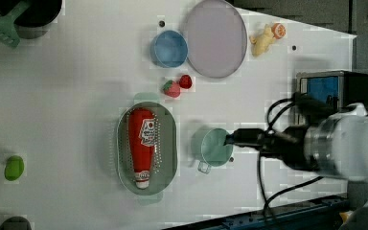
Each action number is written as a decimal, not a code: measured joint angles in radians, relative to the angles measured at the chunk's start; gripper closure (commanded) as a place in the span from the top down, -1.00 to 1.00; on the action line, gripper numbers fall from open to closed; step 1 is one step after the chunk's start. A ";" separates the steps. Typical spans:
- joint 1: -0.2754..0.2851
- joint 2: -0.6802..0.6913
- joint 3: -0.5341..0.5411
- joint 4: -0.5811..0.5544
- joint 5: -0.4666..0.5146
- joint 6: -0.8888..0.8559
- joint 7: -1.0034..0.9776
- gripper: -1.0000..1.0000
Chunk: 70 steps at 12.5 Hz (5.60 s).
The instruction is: Pick ketchup from strainer and place it on the table
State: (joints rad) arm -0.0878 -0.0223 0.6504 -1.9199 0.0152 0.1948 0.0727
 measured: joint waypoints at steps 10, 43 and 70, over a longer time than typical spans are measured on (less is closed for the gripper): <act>0.012 0.150 0.182 -0.279 -0.115 0.603 0.012 1.00; 0.042 0.270 0.110 0.010 -0.128 0.305 0.203 0.16; -0.158 0.400 -0.457 -0.311 -0.118 0.716 -0.545 0.24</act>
State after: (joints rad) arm -0.2454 0.3782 0.1935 -2.2305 -0.1031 0.9106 -0.4719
